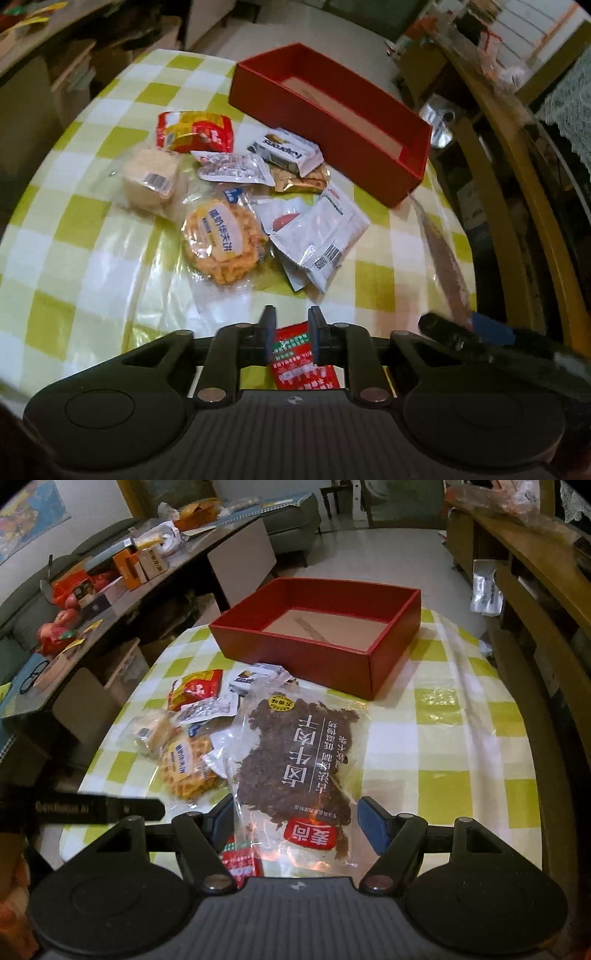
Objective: Organize snacks
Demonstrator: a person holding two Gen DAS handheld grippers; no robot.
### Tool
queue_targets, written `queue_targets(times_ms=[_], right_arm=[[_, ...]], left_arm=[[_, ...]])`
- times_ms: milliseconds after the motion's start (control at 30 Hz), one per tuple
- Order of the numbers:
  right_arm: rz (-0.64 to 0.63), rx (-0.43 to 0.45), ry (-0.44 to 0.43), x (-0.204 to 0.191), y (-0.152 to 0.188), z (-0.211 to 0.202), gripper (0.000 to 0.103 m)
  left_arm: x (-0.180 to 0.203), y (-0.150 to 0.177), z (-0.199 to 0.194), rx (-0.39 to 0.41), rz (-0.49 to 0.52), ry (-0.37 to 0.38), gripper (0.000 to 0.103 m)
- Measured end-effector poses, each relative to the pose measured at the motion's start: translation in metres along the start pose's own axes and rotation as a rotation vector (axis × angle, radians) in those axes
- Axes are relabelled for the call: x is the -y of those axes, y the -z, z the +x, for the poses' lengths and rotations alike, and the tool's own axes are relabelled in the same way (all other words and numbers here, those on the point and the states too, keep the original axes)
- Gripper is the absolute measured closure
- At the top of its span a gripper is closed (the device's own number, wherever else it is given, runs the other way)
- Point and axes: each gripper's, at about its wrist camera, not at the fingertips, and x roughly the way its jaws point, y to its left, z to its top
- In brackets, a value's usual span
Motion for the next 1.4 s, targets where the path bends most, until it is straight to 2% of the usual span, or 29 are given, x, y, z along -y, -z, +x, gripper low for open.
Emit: queue_targets(times_ms=[67,100,133,200,233,300,367,433,500,567,667,700,767,833,900,1133,1233,1400], right_arm=[[0.004,-0.009,-0.001,0.001,-0.001,0.003,0.023],[0.002,-0.008,-0.005,0.001,-0.002,0.003,0.023],[0.000,-0.005,-0.013,0.001,-0.002,0.002,0.023],[-0.005,0.005,-0.021,0.000,-0.002,-0.001,0.023],[-0.006,0.013,-0.023,0.000,-0.001,-0.004,0.023],[0.000,0.026,-0.024,0.004,0.001,-0.011,0.023],[0.012,0.038,-0.018,0.011,0.004,-0.017,0.023],[0.026,0.046,-0.012,0.019,0.007,-0.023,0.023],[0.035,0.050,-0.015,0.024,0.009,-0.027,0.023],[0.032,0.054,-0.020,0.027,0.010,-0.030,0.023],[0.027,0.062,-0.027,0.029,0.008,-0.033,0.023],[0.022,0.067,-0.031,0.028,0.008,-0.034,0.023],[0.014,0.075,-0.038,0.027,0.007,-0.036,0.024],[0.007,0.082,-0.042,0.025,0.006,-0.038,0.023],[0.006,0.086,-0.039,0.024,0.005,-0.038,0.023],[0.023,0.138,-0.015,0.024,-0.007,-0.046,0.023],[0.032,0.159,0.007,0.025,-0.023,-0.042,0.023],[0.051,0.171,0.039,0.027,-0.062,-0.019,0.023]], left_arm=[[-0.004,0.006,0.008,-0.007,-0.010,-0.036,0.052],[-0.004,0.011,0.014,-0.026,-0.005,-0.048,0.036],[-0.003,0.018,0.021,-0.056,-0.002,-0.057,0.031],[0.001,0.029,0.030,-0.093,-0.018,-0.049,0.029],[0.006,0.034,0.035,-0.111,-0.033,-0.040,0.023],[0.018,0.041,0.048,-0.144,-0.056,-0.046,0.019],[0.035,0.046,0.062,-0.157,-0.021,-0.073,0.019],[0.050,0.049,0.078,-0.168,0.001,-0.133,0.018],[0.052,0.053,0.093,-0.175,-0.022,-0.177,0.018],[0.049,0.056,0.105,-0.176,-0.021,-0.197,0.012],[0.057,0.060,0.104,-0.176,0.046,-0.254,0.026],[0.058,0.061,0.100,-0.173,0.054,-0.251,0.036],[0.050,0.056,0.095,-0.184,0.019,-0.215,0.046],[0.041,0.051,0.086,-0.179,-0.022,-0.184,0.048],[0.041,0.049,0.072,-0.140,0.001,-0.194,0.048],[0.056,0.025,0.015,0.012,0.033,-0.130,0.048],[0.067,0.003,0.002,0.087,0.064,-0.106,0.048],[0.074,-0.046,0.009,0.175,0.092,-0.084,0.048]])
